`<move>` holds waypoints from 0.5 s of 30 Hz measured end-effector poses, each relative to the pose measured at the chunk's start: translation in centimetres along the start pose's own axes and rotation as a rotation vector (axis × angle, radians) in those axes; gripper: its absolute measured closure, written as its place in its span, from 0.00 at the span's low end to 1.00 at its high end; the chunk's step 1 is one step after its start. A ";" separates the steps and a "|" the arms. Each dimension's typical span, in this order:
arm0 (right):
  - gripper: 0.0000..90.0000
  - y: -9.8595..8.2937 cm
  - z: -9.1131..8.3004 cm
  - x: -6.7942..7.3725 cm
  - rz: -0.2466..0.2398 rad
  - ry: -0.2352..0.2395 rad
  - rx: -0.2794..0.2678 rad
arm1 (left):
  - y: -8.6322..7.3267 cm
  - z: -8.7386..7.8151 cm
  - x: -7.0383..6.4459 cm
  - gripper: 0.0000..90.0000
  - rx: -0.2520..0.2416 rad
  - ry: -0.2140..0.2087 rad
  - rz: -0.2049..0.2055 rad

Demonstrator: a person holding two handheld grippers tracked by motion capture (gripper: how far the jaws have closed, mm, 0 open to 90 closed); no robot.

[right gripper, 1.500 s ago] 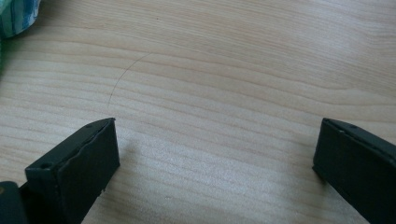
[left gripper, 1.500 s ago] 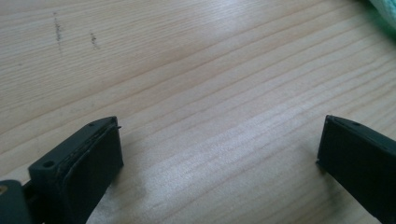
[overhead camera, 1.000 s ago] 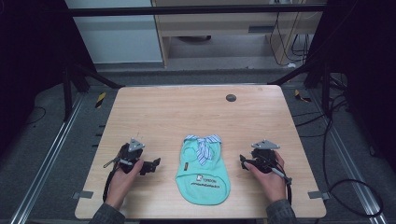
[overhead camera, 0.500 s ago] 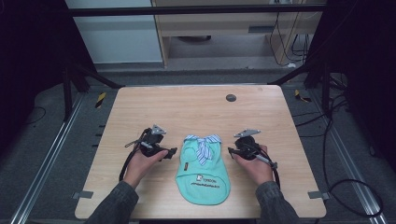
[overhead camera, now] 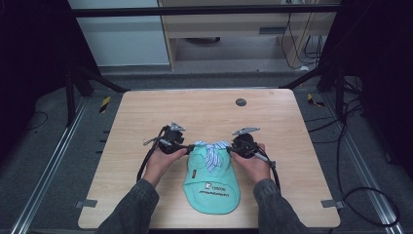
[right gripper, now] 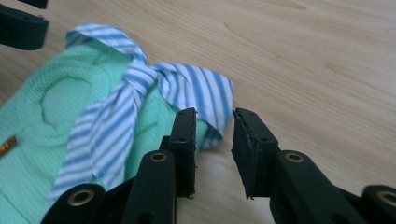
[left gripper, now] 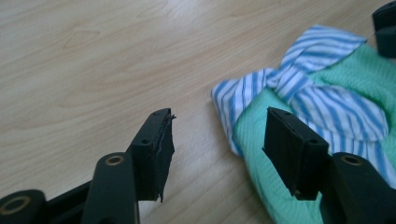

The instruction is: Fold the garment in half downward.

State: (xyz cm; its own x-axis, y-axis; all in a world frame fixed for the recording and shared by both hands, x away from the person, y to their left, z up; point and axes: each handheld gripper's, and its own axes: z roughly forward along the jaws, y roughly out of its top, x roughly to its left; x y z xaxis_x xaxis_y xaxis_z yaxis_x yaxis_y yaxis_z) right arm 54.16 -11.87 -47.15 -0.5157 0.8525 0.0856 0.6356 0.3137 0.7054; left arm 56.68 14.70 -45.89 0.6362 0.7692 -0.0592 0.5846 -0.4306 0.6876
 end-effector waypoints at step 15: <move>0.69 1.5 2.9 0.3 0.046 -0.028 0.030 | 1.3 2.8 -0.7 0.54 0.032 0.020 0.009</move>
State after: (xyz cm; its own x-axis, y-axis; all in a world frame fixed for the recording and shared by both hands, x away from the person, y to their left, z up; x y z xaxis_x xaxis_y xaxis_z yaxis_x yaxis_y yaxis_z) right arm 56.61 -9.93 -48.14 -0.4691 0.8777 0.0974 0.6758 0.2858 0.6794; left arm 58.42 12.29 -46.98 0.6316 0.7744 -0.0378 0.5945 -0.4524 0.6647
